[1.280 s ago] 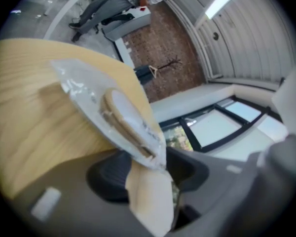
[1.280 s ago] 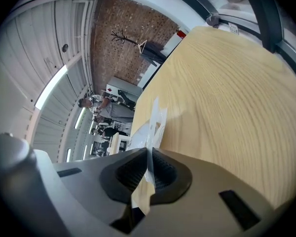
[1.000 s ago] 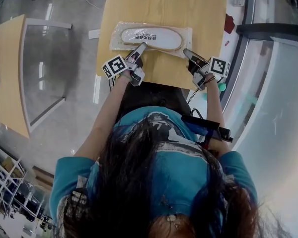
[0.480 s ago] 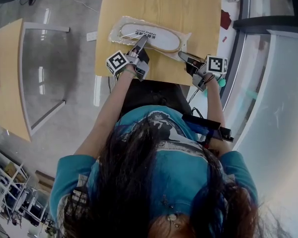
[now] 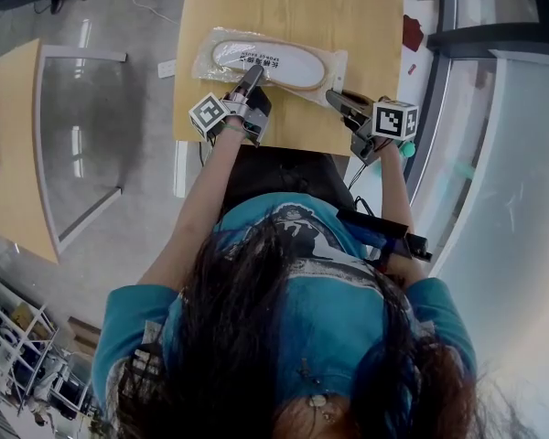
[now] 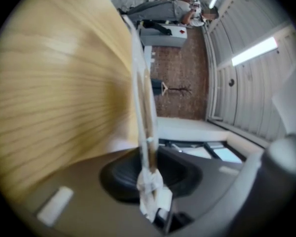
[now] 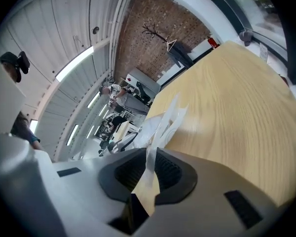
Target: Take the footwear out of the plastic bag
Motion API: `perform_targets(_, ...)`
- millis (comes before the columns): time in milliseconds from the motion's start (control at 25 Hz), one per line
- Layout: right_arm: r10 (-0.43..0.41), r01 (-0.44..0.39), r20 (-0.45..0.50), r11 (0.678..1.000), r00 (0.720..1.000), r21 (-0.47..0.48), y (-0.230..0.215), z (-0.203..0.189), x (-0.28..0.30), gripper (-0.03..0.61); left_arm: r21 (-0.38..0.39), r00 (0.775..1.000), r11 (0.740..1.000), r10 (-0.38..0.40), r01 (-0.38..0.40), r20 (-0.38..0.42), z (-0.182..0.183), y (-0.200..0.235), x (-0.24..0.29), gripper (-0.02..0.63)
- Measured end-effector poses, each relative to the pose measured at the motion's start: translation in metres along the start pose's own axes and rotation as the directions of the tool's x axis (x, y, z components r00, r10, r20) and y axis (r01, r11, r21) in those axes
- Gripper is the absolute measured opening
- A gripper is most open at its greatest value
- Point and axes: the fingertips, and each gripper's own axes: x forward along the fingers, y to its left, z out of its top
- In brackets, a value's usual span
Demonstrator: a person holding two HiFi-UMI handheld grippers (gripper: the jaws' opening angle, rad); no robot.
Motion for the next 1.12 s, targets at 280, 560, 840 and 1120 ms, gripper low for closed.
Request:
perform_targets(280, 0.057, -0.062, 0.097, 0.997, 0.994, 0.049, 0.003, 0.02, -0.017, 0.089, 0.043, 0.999, 0.999, 0.005, -0.007, 0.034, 0.015, -0.005, -0.006, 0.081)
perform_targets(560, -0.103, 0.106, 0.139, 0.994, 0.985, -0.017, -0.027, 0.038, -0.015, 0.087, -0.012, 0.995, 0.995, -0.101, 0.101, -0.006, 0.009, -0.024, -0.007, 0.081)
perform_targets(840, -0.072, 0.114, 0.224, 0.977, 0.972, -0.182, 0.006, 0.063, -0.018, 0.087, 0.033, 0.998, 0.998, -0.062, 0.062, -0.018, 0.011, -0.019, -0.011, 0.081)
perform_targets(1120, -0.041, 0.08, 0.18, 0.974, 0.983, -0.213, 0.011, 0.062, -0.014, 0.087, -0.007, 0.984, 0.984, -0.179, 0.179, -0.021, 0.009, -0.037, -0.009, 0.08)
